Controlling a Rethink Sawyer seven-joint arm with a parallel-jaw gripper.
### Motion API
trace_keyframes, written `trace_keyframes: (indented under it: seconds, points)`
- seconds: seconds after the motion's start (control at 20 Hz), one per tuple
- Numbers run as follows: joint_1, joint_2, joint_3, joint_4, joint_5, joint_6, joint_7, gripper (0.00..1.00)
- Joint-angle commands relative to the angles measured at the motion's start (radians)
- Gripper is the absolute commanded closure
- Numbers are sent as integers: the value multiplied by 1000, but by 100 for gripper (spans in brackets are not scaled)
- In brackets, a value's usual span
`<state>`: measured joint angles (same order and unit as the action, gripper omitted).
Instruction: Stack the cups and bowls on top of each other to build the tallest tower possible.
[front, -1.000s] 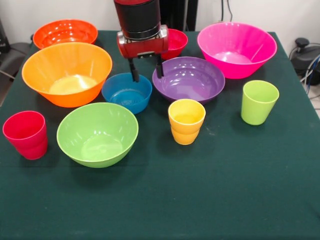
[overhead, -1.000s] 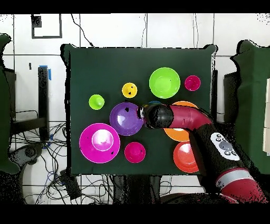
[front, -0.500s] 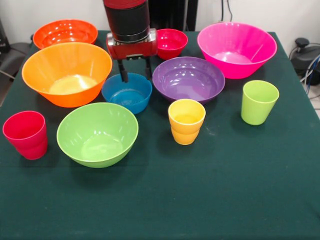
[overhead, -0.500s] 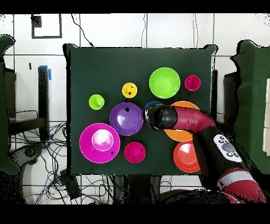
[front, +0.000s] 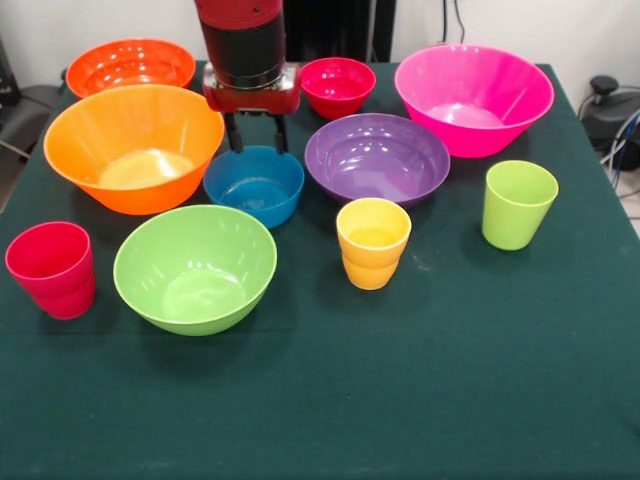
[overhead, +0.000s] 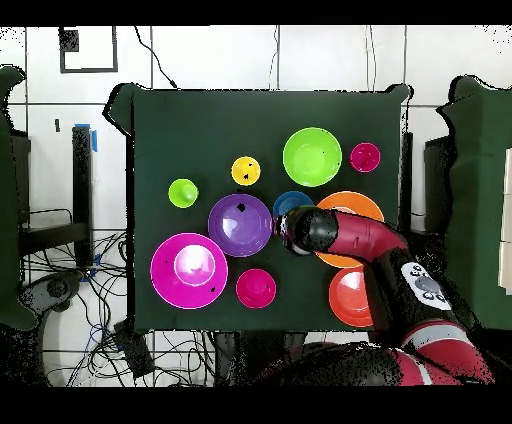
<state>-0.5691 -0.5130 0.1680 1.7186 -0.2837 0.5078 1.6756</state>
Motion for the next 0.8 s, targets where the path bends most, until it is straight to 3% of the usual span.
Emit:
trace_keyframes:
  seconds: [0.05,0.8]
  points:
    - [71,8,-62,11,78,40,246,0]
    - [101,8,-66,53,107,4,304,0]
